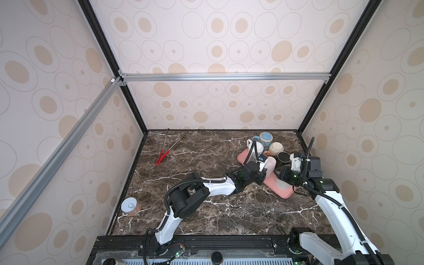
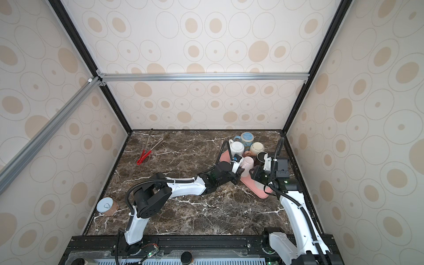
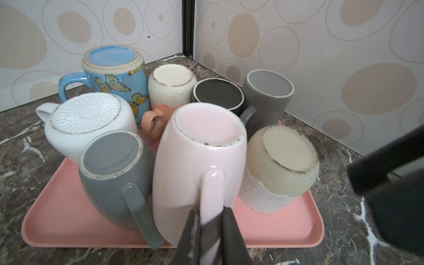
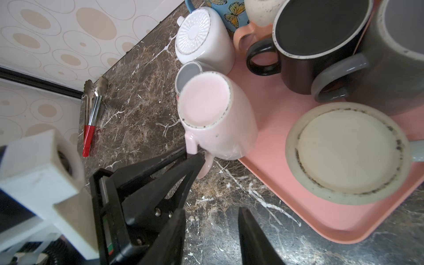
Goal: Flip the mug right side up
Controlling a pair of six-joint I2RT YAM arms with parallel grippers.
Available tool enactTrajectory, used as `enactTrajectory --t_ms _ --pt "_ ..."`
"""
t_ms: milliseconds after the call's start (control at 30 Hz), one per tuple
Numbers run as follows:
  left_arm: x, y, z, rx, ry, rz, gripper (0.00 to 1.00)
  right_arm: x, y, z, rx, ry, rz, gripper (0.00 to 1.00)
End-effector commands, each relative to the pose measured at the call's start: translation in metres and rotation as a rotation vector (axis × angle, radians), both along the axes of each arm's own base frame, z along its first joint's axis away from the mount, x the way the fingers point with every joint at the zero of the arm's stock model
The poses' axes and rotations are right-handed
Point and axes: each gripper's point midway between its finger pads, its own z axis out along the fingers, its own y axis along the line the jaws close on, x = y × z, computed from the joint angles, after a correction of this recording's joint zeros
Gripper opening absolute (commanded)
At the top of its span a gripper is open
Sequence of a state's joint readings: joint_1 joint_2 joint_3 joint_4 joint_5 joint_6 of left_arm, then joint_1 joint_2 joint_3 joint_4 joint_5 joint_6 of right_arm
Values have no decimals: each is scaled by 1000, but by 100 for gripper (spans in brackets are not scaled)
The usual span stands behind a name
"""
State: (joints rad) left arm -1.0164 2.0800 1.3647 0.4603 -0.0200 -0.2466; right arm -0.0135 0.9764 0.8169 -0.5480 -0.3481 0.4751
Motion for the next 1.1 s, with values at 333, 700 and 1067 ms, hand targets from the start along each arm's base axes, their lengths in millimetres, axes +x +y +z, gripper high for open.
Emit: enactTrajectory --t_ms 333,700,1067 --pt "-4 7 37 -214 -11 -19 0 9 5 -19 54 47 -2 40" --pt "14 7 22 -254 25 -36 0 24 10 -38 63 141 35 43" --pt "-4 81 5 -214 120 70 9 -26 48 -91 2 339 185 48"
